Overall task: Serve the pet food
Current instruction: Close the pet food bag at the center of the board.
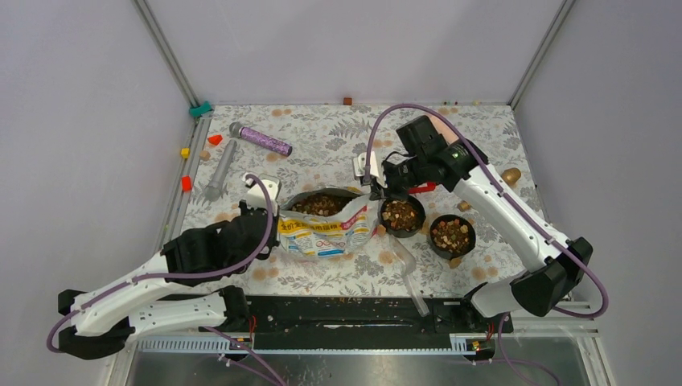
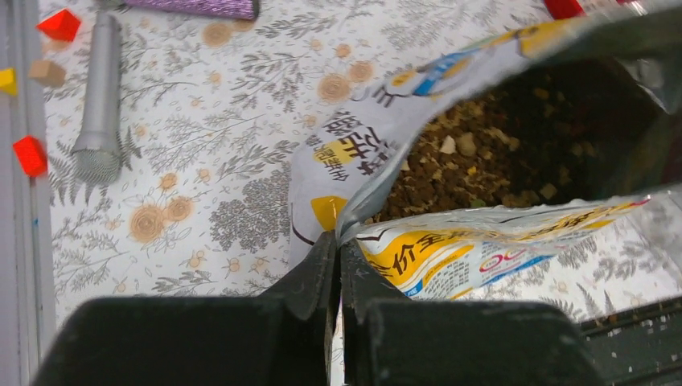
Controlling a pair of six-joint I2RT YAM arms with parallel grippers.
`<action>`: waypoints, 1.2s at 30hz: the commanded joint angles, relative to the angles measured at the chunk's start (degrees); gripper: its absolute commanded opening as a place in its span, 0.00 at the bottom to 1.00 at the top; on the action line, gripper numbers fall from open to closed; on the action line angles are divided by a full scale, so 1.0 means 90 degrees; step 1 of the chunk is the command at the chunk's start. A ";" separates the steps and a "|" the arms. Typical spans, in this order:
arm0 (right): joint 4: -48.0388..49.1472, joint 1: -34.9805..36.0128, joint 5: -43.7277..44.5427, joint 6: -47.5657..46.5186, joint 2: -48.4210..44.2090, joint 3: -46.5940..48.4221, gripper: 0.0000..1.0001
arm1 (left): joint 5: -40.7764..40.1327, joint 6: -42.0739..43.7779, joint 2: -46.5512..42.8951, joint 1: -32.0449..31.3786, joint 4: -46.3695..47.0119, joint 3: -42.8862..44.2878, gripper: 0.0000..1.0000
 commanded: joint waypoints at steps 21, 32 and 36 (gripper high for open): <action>-0.0400 -0.0728 0.0553 -0.0839 -0.1495 -0.0913 0.08 | 0.0594 0.1227 -0.0486 0.0863 0.1187 -0.0451 0.00; -0.0591 -0.0619 -0.0259 -0.1294 -0.1100 -0.0418 0.65 | 0.1981 0.1654 -0.0734 0.0858 0.1336 -0.0560 0.00; -0.0344 -0.0192 -0.0049 -0.1082 -0.0938 -0.0382 0.74 | 0.2022 0.1656 -0.0718 0.0863 0.1333 -0.0566 0.00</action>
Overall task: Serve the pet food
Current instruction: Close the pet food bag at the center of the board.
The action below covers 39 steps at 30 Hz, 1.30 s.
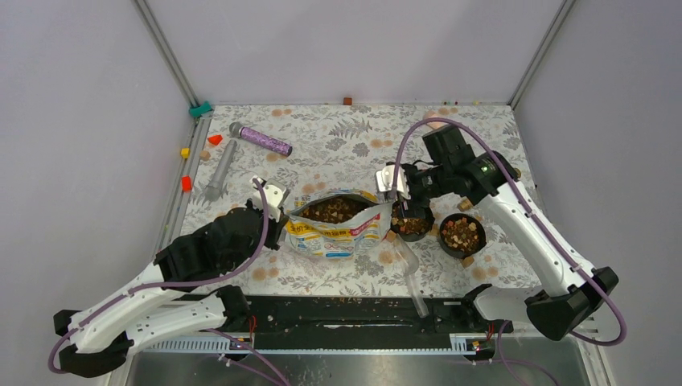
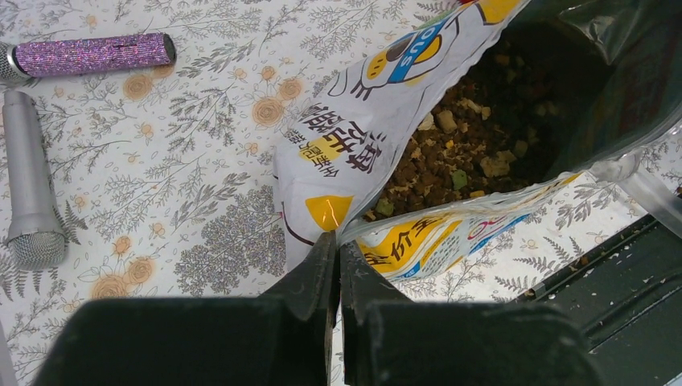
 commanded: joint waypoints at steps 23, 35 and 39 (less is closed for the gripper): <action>0.0320 0.1121 0.0456 0.0820 0.0589 0.0483 0.65 | 0.0172 0.0069 -0.0054 0.0051 0.0132 0.0055 0.00; 0.0075 0.1174 0.0533 0.1927 0.0712 0.1276 0.00 | 0.1632 0.0458 0.0195 0.0048 0.0150 0.0381 0.66; 0.1068 0.1175 0.0867 0.2768 0.0271 0.0939 0.00 | 0.2599 0.0995 0.0912 0.0045 0.0145 0.0936 0.99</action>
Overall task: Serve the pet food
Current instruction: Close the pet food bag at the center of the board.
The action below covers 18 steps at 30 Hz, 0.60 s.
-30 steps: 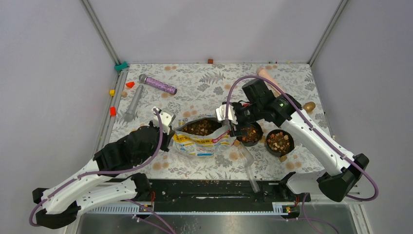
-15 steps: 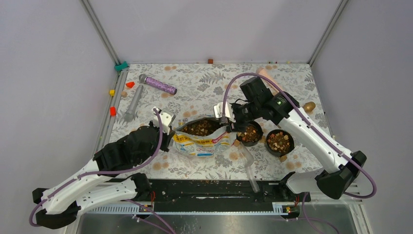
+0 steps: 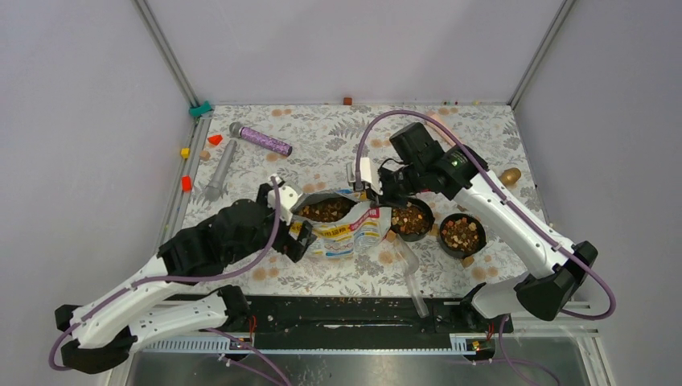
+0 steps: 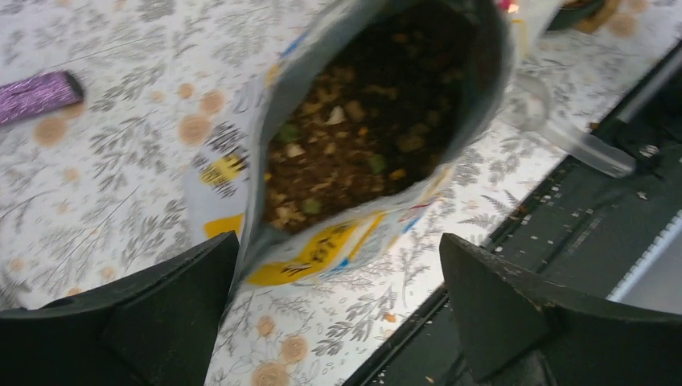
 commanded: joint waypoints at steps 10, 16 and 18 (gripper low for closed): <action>0.1931 0.0010 -0.0159 0.1396 -0.1453 -0.0458 0.00 | 0.0595 0.1053 0.1998 0.0005 -0.0047 0.1582 0.99; 0.2089 0.0012 -0.0271 0.1534 -0.1617 -0.0563 0.00 | 0.1113 0.1385 0.2108 0.0006 0.0077 0.1500 0.99; 0.2140 -0.0017 -0.0189 0.1618 -0.1612 -0.0573 0.00 | 0.1474 0.1457 0.2170 0.0012 0.0014 0.1439 0.98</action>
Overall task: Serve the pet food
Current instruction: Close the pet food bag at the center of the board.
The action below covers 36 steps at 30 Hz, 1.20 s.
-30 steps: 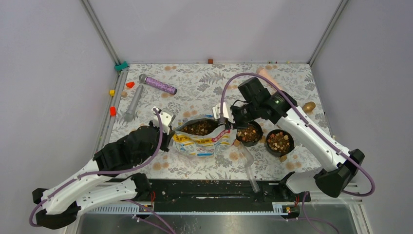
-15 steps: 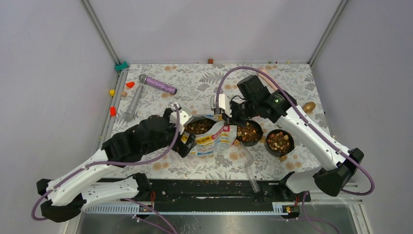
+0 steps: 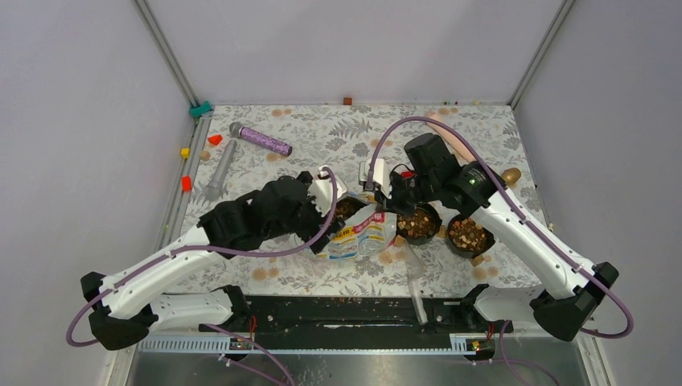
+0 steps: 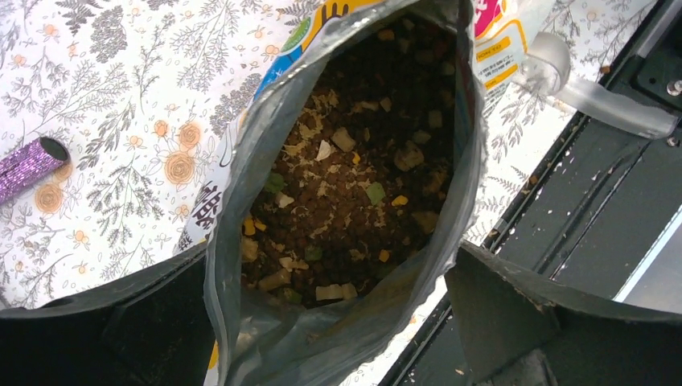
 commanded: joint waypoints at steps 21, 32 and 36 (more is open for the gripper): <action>-0.0413 -0.1041 -0.1982 -0.1768 -0.0449 0.0308 0.00 | 0.0603 0.0112 -0.0655 -0.0009 -0.0190 -0.0455 0.00; 0.0464 -0.0710 -0.1954 -0.1003 -0.0164 0.0023 0.30 | 0.0212 -0.0175 -0.0420 -0.0007 0.0150 -0.0447 0.00; 0.0539 -0.0396 -0.1665 -0.0992 -0.0202 -0.0103 0.35 | 0.0101 -0.0195 -0.0563 -0.0006 0.0241 -0.0505 0.00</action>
